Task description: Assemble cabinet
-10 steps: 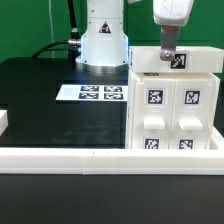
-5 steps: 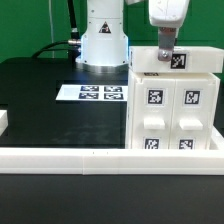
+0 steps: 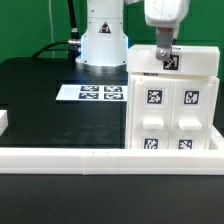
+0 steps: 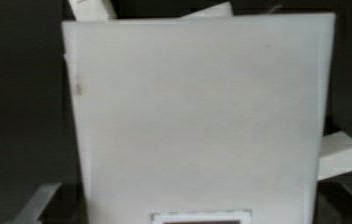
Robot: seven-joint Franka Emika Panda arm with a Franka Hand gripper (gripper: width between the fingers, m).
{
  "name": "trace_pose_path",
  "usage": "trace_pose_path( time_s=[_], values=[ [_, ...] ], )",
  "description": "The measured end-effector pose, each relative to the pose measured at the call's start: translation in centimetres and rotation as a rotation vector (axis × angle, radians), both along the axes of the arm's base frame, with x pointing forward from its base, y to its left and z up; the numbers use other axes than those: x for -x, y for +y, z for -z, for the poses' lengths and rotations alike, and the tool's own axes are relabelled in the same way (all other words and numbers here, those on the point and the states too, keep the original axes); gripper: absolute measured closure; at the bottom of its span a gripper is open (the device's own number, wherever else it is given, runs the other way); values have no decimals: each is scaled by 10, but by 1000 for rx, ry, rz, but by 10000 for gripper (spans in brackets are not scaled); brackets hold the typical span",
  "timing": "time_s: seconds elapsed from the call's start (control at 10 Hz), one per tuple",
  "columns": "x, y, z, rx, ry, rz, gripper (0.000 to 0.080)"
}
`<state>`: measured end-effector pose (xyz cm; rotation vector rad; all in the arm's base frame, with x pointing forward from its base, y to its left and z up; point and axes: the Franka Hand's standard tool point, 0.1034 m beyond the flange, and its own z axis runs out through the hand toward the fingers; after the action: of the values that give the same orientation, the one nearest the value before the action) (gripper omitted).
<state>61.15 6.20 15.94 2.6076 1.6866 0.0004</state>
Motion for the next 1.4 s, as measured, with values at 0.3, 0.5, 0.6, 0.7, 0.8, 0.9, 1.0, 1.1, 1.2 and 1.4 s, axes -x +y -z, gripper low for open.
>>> trace_pose_path(
  time_s=[0.3,0.5,0.6,0.7,0.8,0.9,1.0,1.1,1.2,1.4],
  values=[
    [0,0,0,-5,-6,219,243],
    [0,1,0,-8,-10,360,242],
    [0,1,0,-10,-13,450,242],
    [0,1,0,-11,-15,511,242],
    [0,1,0,-13,-15,571,242],
    [0,0,0,-16,-18,667,242],
    [0,1,0,-17,-20,728,242],
    [0,2,0,-20,-24,837,242],
    [1,3,1,-22,-27,948,242],
    [1,5,1,-31,-41,1135,242]
  ],
)
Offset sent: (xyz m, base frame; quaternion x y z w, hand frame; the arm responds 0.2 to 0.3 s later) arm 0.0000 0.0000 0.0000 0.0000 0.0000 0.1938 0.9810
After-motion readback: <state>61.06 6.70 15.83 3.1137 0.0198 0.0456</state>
